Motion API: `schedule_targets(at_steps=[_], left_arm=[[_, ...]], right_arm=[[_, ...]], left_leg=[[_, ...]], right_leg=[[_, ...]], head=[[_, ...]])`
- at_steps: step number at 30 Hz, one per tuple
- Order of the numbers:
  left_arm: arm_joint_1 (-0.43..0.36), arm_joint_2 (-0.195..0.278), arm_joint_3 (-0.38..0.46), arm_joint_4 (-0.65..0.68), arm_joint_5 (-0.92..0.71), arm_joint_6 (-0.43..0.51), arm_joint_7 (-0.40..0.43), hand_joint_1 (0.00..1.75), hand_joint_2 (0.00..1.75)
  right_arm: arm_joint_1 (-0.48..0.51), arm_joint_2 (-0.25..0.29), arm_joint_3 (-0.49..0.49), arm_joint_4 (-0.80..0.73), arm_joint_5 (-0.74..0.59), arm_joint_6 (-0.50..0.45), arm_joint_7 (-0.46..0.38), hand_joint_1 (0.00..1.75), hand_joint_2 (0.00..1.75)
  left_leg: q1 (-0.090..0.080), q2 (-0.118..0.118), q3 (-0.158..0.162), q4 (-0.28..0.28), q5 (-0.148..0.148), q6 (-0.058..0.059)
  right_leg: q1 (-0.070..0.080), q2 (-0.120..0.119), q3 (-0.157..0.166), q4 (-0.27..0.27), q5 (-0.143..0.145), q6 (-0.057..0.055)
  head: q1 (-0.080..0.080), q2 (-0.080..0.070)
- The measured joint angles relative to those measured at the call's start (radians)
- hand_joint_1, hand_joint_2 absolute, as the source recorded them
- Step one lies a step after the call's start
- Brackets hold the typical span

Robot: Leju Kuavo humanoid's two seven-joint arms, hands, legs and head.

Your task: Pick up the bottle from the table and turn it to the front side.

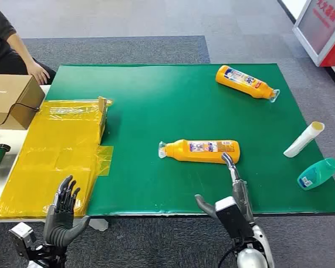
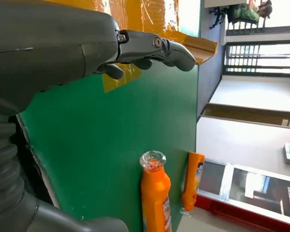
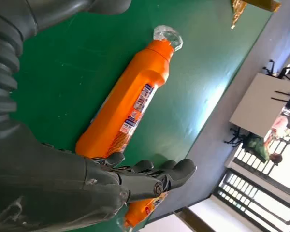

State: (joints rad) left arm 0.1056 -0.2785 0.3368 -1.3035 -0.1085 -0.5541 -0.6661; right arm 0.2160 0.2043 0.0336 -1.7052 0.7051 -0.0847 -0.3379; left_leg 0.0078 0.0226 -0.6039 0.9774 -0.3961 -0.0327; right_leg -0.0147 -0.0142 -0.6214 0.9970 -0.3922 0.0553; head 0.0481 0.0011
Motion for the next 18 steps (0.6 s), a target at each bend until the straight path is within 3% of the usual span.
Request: schedule_targets(at_steps=[2,5,10,14,18], left_arm=[[-0.002,0.001,0.000,0.001,-0.005,0.002,0.000,0.00,1.75],[-0.012,0.006,-0.006,0.010,-0.008,0.012,0.000,0.00,1.75],[-0.048,0.024,-0.031,0.044,0.030,0.020,0.000,0.00,1.75],[-0.069,0.039,-0.059,0.070,0.051,0.031,0.000,0.00,1.75],[-0.082,0.053,-0.089,0.092,0.062,0.040,0.000,0.00,1.75]], right_arm=[[-0.007,-0.003,0.001,0.000,0.047,0.001,0.039,0.00,1.75],[-0.058,-0.023,0.002,0.008,0.194,0.026,0.166,0.00,1.75],[-0.238,-0.098,0.001,0.097,0.366,0.118,0.313,0.00,1.75],[-0.389,-0.158,0.006,0.241,0.428,0.197,0.362,0.00,1.75],[-0.513,-0.200,0.028,0.404,0.460,0.218,0.375,0.00,1.75]], left_leg=[[0.000,0.000,0.000,0.000,0.000,0.000],[0.000,0.000,0.000,0.000,0.001,0.000],[-0.001,0.000,0.000,0.000,0.003,0.002],[-0.001,0.000,-0.001,0.000,0.006,0.002],[-0.001,0.000,-0.001,0.000,0.007,0.002]], right_leg=[[0.000,0.000,0.000,0.000,0.000,0.000],[0.000,0.000,0.000,0.000,0.001,0.000],[-0.001,0.000,0.000,0.000,0.005,0.001],[-0.001,0.000,0.000,0.000,0.007,0.002],[-0.001,0.000,-0.001,0.000,0.007,0.002]], head=[[0.000,0.000],[0.000,0.000],[0.000,0.000],[0.000,0.000],[0.000,0.000]])
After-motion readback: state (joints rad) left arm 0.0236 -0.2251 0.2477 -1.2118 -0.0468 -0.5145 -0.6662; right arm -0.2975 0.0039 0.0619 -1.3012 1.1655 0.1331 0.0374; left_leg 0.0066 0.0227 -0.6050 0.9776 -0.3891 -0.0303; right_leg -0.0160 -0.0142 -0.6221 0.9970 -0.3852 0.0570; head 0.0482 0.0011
